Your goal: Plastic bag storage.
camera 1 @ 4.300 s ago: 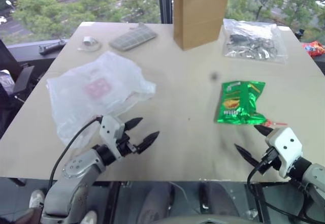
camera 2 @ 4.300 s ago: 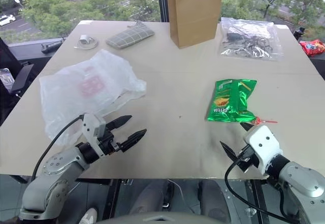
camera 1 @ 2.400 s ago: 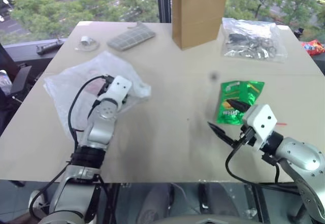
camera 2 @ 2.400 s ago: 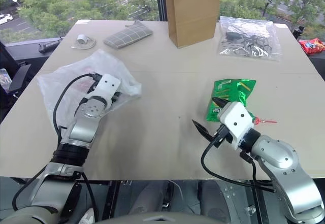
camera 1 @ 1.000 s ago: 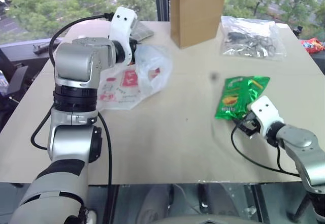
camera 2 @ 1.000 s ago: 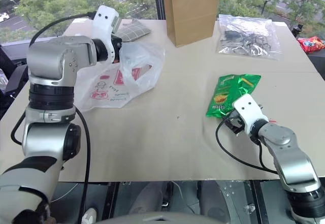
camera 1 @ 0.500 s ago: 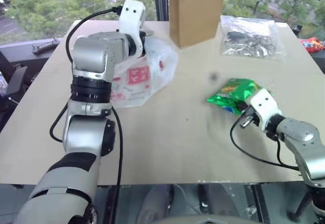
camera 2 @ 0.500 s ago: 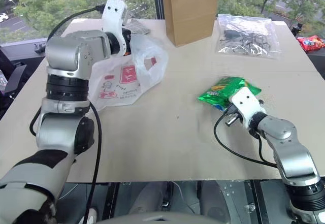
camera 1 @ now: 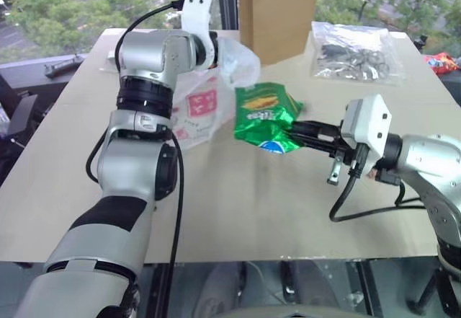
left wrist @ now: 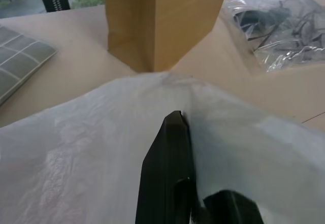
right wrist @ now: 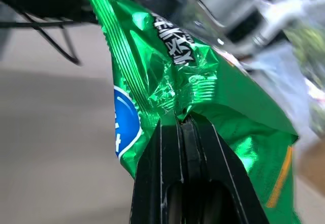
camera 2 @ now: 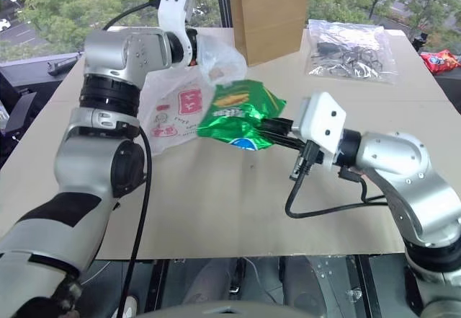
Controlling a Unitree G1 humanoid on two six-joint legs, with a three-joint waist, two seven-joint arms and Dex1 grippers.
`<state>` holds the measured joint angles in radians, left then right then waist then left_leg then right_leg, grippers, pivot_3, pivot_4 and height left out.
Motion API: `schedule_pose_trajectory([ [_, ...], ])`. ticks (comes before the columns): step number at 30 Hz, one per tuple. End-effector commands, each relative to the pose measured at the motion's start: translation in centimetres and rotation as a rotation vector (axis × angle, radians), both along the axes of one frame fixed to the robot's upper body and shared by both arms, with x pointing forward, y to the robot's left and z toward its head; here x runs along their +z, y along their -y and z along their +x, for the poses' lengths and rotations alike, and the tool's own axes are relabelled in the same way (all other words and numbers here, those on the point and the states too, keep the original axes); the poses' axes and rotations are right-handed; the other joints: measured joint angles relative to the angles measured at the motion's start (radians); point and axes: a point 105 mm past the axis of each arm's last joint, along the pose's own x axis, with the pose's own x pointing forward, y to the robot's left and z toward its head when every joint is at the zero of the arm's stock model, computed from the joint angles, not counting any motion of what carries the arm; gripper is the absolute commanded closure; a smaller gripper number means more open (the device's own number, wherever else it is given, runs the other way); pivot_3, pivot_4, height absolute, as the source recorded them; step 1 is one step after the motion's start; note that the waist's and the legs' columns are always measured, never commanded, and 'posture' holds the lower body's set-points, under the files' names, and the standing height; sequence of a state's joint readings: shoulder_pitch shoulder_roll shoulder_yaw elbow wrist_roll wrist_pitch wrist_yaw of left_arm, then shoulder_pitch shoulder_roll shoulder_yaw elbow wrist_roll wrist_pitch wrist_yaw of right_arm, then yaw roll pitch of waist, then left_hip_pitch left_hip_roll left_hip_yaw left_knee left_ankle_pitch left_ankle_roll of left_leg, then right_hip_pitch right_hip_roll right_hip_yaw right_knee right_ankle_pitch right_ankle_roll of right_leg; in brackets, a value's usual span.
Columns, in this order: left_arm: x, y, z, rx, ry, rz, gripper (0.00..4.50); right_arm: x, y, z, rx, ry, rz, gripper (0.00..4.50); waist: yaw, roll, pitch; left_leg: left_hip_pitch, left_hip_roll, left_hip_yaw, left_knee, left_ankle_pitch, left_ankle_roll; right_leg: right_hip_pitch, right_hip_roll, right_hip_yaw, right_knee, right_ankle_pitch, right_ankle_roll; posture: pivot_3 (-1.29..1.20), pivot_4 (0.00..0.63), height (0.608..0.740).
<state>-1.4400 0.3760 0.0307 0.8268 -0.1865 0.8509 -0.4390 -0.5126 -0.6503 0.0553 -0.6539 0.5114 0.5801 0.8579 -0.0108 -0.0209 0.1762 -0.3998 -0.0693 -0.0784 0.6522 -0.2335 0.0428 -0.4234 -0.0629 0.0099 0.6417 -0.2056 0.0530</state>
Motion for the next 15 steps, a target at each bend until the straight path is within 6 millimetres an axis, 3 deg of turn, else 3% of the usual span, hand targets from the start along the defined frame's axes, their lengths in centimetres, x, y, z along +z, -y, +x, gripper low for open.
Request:
schedule_pose_trajectory([
  [1, 2.2, 1.2, -0.1, -0.059, 0.059, 0.002, 4.50, -0.1, -0.9, -0.8, 0.118, 0.022, -0.062, 4.46, 0.000, 0.000, 0.000, 0.000, 0.000, 0.000, 0.000, 0.000, 0.000, 0.000, 0.000, 0.000, 0.000, 0.000, 0.000, 0.00, 0.150, 0.740],
  [5, 2.9, 1.7, 0.1, -0.086, 0.084, 0.033, 4.50, -1.7, -1.0, -1.2, 0.181, 0.017, -0.157, 4.46, 0.000, -0.001, 0.000, -0.005, -0.001, 0.000, 0.001, 0.000, 0.001, -0.004, -0.001, 0.000, 0.000, 0.000, 0.000, 0.00, 0.150, 0.740],
  [10, 2.5, 1.4, 0.1, -0.136, 0.126, 0.128, 4.50, -3.5, 0.0, -1.1, 0.139, -0.007, -0.185, 4.46, 0.001, -0.001, 0.000, -0.017, -0.001, 0.000, 0.007, 0.000, 0.001, -0.017, -0.001, 0.001, 0.005, 0.000, 0.000, 0.00, 0.150, 0.740],
  [15, -0.7, 0.0, -1.5, -0.364, 0.226, 0.432, 4.50, -5.1, 0.6, -0.5, 0.069, -0.028, -0.185, 4.46, -0.008, 0.000, 0.000, -0.015, 0.000, 0.004, 0.006, 0.000, 0.001, -0.018, -0.003, 0.006, 0.008, 0.000, 0.000, 0.00, 0.150, 0.740],
])
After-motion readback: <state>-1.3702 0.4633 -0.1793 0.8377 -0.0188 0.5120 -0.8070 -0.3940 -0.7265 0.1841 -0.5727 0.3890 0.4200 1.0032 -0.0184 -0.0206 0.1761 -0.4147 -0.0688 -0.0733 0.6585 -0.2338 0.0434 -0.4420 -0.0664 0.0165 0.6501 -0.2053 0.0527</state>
